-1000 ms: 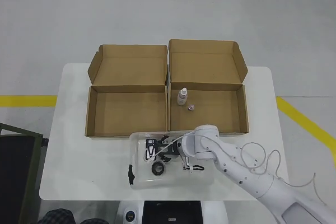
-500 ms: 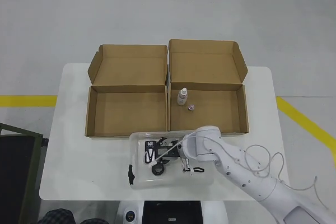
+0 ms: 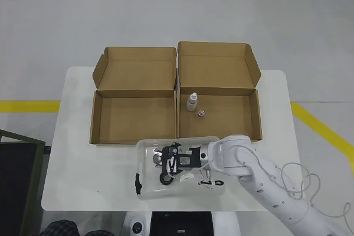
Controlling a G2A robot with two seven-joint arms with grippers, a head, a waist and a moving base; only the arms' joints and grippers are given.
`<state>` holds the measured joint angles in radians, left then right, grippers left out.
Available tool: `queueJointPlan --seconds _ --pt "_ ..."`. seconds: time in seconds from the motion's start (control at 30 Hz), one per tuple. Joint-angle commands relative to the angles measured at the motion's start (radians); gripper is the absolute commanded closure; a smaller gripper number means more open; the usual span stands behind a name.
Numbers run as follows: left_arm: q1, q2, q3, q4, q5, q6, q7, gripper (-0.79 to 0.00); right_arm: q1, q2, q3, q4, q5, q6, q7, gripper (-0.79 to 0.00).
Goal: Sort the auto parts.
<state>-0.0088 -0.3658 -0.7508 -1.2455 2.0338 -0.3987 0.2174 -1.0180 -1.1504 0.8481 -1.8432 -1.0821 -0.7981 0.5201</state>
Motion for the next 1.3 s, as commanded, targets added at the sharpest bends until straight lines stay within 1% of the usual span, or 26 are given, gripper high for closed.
queueJointPlan --seconds 0.0,0.27,0.5,0.77,0.83,1.03,1.27 --pt "0.0 0.0 0.0 0.0 0.0 0.0 0.0 -0.785 -0.021 0.008 0.038 -0.019 0.006 -0.001 -0.028 0.0" --pt "0.0 0.0 0.0 0.0 0.0 0.0 0.0 -0.785 -0.121 0.04 0.198 -0.071 0.035 -0.015 -0.147 0.0" --pt "0.0 0.0 0.0 0.0 0.0 0.0 0.0 -0.785 -0.171 0.055 0.284 -0.05 0.111 -0.038 -0.218 0.0" --pt "0.0 0.0 0.0 0.0 0.0 0.0 0.0 -0.785 -0.189 0.063 0.337 -0.01 0.195 -0.067 -0.281 0.0" --pt "0.0 0.0 0.0 0.0 0.0 0.0 0.0 -0.785 -0.193 0.064 0.35 0.002 0.219 -0.068 -0.312 0.0" --pt "0.0 0.0 0.0 0.0 0.0 0.0 0.0 -0.785 -0.206 0.065 0.372 0.018 0.235 -0.067 -0.367 0.0" --pt "0.0 0.0 0.0 0.0 0.0 0.0 0.0 -0.785 -0.206 0.064 0.379 0.029 0.241 -0.06 -0.394 0.0"
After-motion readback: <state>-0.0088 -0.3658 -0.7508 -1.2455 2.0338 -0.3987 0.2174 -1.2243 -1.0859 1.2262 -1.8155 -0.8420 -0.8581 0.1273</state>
